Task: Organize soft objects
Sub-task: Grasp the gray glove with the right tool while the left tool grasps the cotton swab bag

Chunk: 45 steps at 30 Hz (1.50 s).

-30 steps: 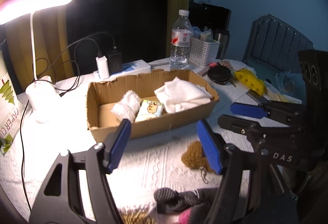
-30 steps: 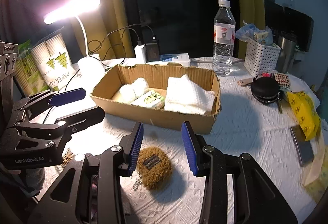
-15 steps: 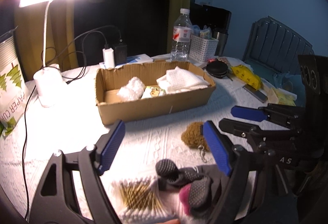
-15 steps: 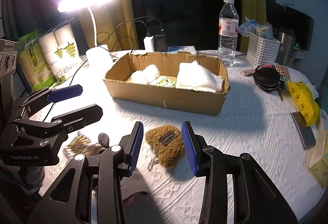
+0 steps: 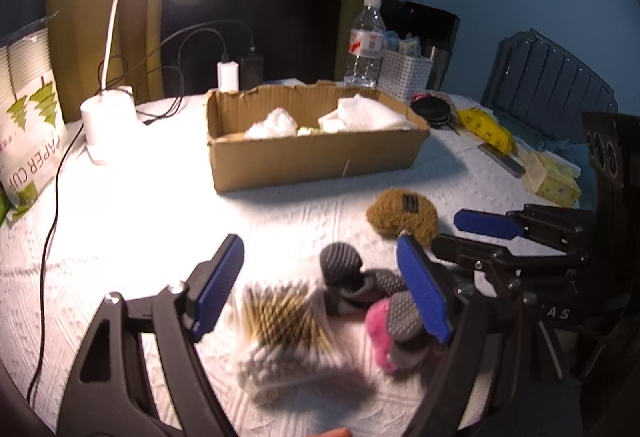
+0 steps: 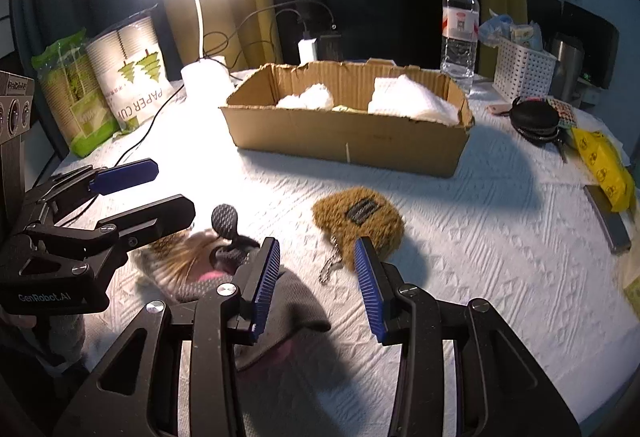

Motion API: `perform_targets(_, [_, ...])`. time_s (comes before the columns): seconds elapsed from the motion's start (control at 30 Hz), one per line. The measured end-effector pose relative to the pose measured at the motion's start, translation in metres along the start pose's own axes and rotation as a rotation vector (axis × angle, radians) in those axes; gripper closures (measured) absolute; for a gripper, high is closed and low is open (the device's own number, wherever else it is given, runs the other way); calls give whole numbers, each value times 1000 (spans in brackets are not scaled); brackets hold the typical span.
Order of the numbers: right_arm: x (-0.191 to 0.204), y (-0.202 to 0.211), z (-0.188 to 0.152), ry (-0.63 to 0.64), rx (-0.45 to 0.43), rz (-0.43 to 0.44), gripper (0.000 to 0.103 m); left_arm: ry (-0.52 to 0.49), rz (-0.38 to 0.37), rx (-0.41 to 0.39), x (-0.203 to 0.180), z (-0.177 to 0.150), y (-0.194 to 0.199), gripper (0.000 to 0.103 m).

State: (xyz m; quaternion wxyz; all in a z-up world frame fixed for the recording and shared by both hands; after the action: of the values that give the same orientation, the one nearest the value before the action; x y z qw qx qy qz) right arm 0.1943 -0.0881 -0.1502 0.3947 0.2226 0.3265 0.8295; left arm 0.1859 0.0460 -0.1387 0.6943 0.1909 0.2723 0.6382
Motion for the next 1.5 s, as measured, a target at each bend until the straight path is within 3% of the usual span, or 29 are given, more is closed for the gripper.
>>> perform_targets(0.73, [3, -30, -25, -62, 103, 100, 62, 48, 85, 169, 23, -38, -33, 23])
perform_targets(0.8, [4, -29, -25, -57, 101, 110, 72, 35, 79, 176, 20, -38, -35, 23])
perform_targets(0.9, [9, -27, -25, -25, 91, 107, 79, 16, 74, 183, 16, -39, -37, 24])
perform_targets(0.93, [11, -26, -25, -14, 86, 105, 79, 14, 72, 180, 15, -39, -36, 25])
perform_targets(1.07, [10, -18, -21, -6, 57, 107, 81, 6, 74, 184, 14, -39, -36, 44])
perform_targets(1.5, [-11, 11, 1, -10, -40, 81, 81, -29, 64, 138, 2, -20, -26, 49])
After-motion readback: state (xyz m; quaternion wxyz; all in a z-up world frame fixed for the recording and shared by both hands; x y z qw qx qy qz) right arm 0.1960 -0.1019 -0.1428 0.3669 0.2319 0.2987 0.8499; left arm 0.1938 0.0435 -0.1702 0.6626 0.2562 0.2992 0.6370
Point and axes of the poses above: each gripper's, at about its wrist camera, not at the fingertips, and y roughly against the way its jaws point, x to its left, z to its top, the point moved 6 cm from there along -y, roughly the way its jaws point, and after that the axes turned 2 degrees about z, right-handed, at the moved point
